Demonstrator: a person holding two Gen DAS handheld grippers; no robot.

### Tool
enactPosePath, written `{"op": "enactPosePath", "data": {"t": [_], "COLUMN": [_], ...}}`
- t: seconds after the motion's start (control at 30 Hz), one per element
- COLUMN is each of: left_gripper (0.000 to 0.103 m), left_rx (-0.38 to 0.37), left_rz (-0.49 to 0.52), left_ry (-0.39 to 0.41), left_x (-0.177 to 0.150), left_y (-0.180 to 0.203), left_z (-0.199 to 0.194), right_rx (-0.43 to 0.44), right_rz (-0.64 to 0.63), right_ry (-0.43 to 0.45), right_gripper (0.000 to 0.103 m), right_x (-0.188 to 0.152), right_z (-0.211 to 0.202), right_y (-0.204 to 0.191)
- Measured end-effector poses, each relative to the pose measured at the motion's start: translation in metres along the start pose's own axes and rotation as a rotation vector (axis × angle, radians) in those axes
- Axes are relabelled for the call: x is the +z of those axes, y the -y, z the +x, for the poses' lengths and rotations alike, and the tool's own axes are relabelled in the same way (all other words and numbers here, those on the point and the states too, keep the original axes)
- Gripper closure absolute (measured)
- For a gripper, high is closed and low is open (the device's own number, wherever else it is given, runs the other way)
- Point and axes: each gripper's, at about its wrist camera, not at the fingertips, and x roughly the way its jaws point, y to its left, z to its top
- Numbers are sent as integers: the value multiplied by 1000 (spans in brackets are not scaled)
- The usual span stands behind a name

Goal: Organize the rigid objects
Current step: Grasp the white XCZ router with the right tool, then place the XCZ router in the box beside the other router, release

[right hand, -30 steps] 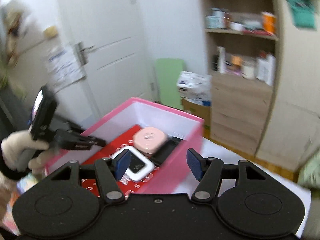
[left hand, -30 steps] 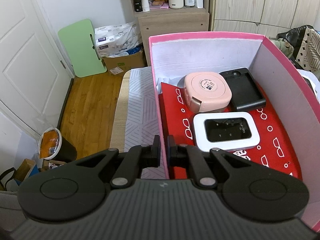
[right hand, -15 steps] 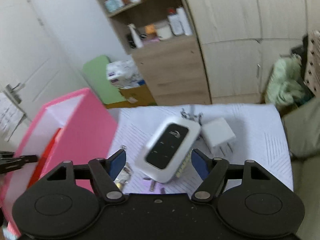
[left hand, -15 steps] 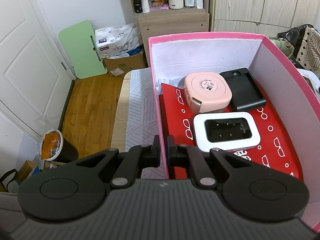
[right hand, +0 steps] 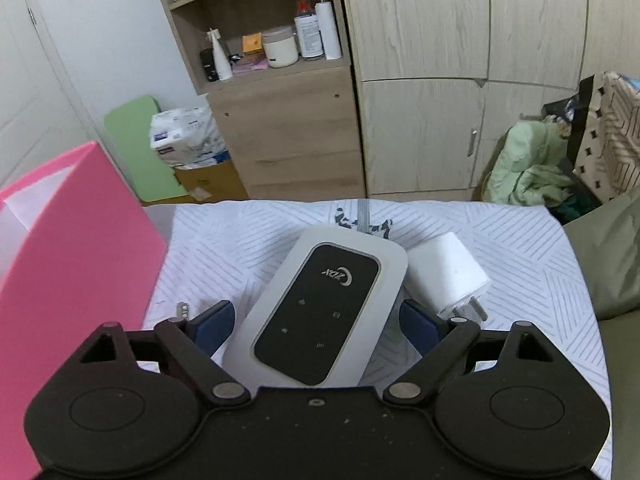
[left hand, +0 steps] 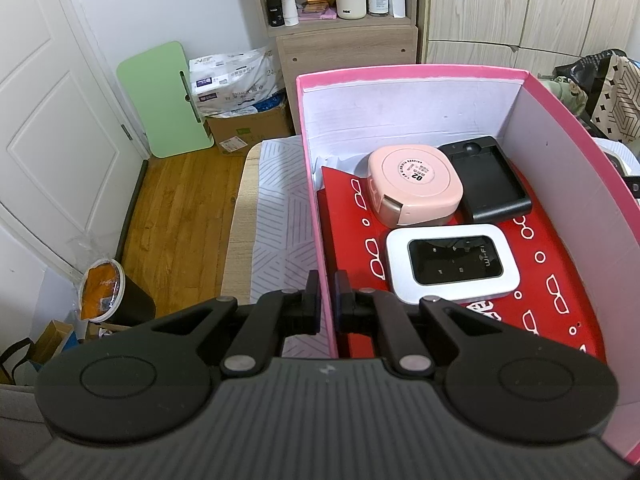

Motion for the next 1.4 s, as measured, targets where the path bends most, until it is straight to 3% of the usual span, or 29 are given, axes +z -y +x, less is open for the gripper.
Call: {"op": "enactPosePath", "data": {"t": [0.1,0.23,0.33,0.47,0.83,1.13,1.3,1.4], "left_gripper": [97,97,97,97,97,97,97,97], "left_rx": [1,0,0,-1,0,-7,-5,-7], "left_rz": [2,1,1,-1,2,-10,-6,-10], "left_ry": [0,0,0,0,0,1,1,1], "left_x": [0,1,0,1,0,0,1,0], "left_y": [1,1,1,1,1,-1,-2,-2], "left_z": [0,0,0,0,0,0,0,0], "right_rx": [4,12,32,55,171,340,473,493], "right_rz": [27,36,36,15,-13,-220,-379,-476], "right_ry": [7,63,61,71,210,301,222,141], "right_gripper": [13,33,37,37,37,37,37,37], "right_x": [-2,-4,-4,-7,-11,-5,-3,-3], "right_z": [-1,-12,-18,-26,-77,-145,-148,-135], "right_y": [2,7,8,7,5,-49,-96,-124]}}
